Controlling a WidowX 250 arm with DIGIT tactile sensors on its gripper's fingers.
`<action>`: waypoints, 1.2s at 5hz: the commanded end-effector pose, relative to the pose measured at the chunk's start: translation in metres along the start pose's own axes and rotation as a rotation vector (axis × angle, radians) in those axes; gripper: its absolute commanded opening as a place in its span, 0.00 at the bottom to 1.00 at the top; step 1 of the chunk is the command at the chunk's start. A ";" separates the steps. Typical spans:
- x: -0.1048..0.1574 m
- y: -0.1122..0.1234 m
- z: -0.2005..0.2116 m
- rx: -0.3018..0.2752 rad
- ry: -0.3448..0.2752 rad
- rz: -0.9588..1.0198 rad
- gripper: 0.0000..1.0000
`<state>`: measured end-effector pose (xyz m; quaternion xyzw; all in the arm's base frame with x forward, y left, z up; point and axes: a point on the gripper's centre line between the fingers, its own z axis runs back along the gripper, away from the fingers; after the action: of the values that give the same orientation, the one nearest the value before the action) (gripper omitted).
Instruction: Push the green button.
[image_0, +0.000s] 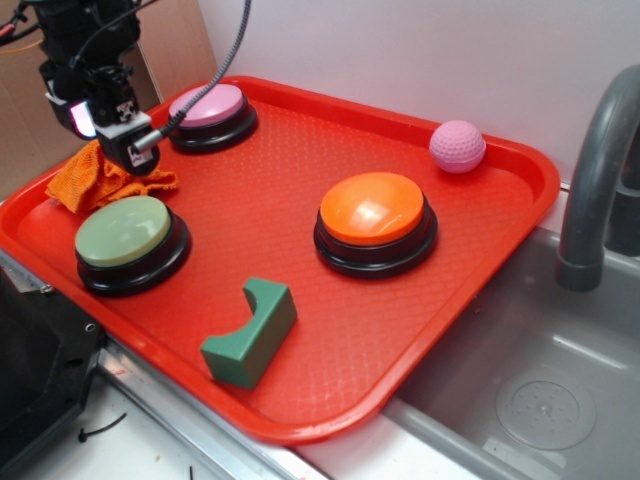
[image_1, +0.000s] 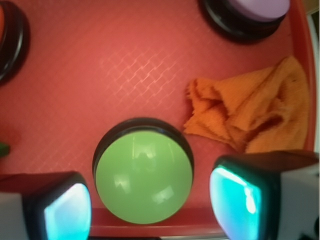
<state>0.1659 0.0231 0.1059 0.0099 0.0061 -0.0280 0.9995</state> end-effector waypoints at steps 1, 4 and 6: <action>0.009 -0.001 0.026 0.018 -0.024 0.015 1.00; 0.002 0.001 0.037 0.002 -0.042 0.044 1.00; 0.000 0.003 0.053 0.047 -0.064 0.072 1.00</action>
<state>0.1579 0.0247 0.1452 0.0294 0.0010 0.0058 0.9996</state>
